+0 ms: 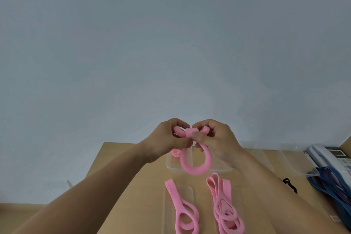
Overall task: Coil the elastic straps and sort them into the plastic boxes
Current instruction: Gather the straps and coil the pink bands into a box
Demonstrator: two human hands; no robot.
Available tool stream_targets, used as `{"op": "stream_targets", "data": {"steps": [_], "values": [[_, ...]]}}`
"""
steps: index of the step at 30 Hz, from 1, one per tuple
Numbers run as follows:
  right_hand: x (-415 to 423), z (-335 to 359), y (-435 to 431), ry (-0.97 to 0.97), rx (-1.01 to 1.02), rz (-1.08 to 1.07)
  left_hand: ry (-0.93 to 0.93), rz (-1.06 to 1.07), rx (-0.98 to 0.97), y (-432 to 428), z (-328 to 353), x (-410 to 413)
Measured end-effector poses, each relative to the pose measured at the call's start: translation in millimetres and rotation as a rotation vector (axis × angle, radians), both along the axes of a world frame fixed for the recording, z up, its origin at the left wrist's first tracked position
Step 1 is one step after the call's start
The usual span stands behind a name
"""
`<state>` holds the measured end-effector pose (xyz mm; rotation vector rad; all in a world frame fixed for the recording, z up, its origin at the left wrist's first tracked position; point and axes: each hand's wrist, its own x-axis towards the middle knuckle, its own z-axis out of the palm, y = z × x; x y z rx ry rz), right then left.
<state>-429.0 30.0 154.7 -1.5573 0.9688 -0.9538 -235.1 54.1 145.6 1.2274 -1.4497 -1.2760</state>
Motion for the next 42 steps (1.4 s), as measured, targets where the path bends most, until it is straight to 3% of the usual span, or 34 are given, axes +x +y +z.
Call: {"op": "stream_targets", "data": {"steps": [6, 11, 22, 34, 42], "values": [[0.1, -3.6, 0.4, 0.043, -0.054, 0.043, 0.062, -0.086, 0.186, 0.9, 6.8, 3.7], [0.1, -7.9, 1.2, 0.073, -0.097, 0.043, 0.093, -0.065, 0.165, 1.0, 3.5, 6.9], [-6.7, -4.0, -2.1, 0.011, -0.026, 0.081, 0.069, 0.023, -0.084, 6.2, 0.2, -0.5], [-3.2, 0.1, -5.2, 0.085, 0.108, 0.120, -0.302, 0.038, -0.392, 8.8, -5.4, -8.5], [-4.0, -4.8, -6.8, 0.040, 0.006, 0.050, 0.009, -0.020, -0.078, 5.4, -3.6, 1.0]]}}
